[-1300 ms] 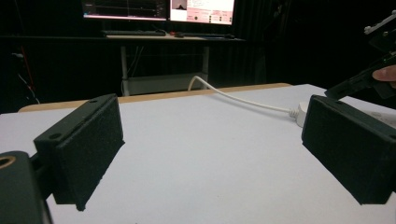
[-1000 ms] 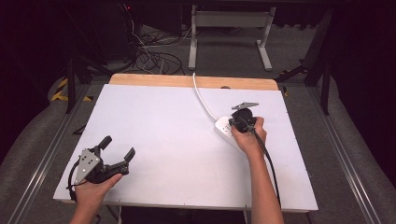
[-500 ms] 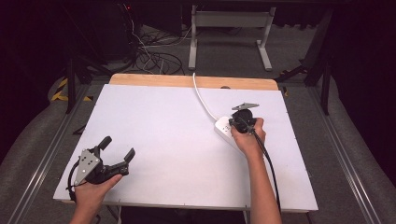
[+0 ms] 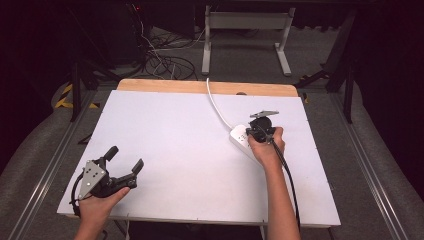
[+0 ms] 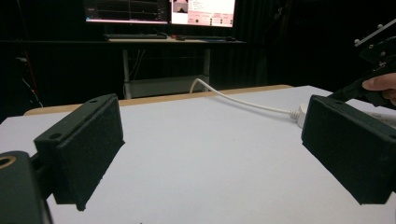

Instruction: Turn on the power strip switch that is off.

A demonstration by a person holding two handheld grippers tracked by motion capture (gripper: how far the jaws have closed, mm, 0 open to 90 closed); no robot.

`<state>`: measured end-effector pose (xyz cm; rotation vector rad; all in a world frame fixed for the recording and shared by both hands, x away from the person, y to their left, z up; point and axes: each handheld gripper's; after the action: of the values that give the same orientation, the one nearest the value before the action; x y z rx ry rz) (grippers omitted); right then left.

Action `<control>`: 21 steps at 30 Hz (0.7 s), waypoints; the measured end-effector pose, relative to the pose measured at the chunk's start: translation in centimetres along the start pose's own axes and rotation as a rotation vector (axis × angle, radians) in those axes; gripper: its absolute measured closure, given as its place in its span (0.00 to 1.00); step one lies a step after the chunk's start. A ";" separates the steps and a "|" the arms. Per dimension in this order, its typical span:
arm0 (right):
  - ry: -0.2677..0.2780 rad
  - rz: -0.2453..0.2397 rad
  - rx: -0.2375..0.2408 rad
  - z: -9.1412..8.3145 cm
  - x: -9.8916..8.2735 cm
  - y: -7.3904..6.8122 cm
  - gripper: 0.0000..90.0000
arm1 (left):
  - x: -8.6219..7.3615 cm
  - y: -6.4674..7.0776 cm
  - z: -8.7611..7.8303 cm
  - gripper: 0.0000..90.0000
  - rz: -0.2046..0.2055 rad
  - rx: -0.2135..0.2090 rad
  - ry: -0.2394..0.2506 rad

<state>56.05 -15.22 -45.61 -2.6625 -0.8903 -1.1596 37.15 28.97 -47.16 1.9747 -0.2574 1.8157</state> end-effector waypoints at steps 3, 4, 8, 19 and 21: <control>0.002 0.007 0.010 0.0 -0.1 0.2 1.00 | 0.0 0.0 0.1 0.07 0.003 0.000 -0.002; 0.006 0.009 0.015 -0.1 -0.1 0.2 1.00 | 0.0 0.1 0.2 0.07 0.002 0.001 -0.001; 0.008 0.011 0.043 -0.1 0.1 0.3 1.00 | 0.1 0.1 0.3 0.07 0.012 -0.014 0.006; 0.147 -0.009 0.038 -3.3 0.0 1.0 1.00 | 0.1 0.2 0.3 0.07 0.008 -0.017 0.005; 0.182 -0.011 0.038 -4.5 -0.4 1.3 1.00 | 0.1 0.2 0.3 0.07 0.011 -0.018 0.007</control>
<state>53.68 -17.88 -42.61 -2.4769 -0.8869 -1.3476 37.38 28.69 -47.04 1.9580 -0.2817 1.8208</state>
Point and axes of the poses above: each handheld gripper's, and its own axes: z roughly forward along the jaws, x roughly out of its top, y roughly to its right, and after that the axes turned 10 degrees about -z, right-handed
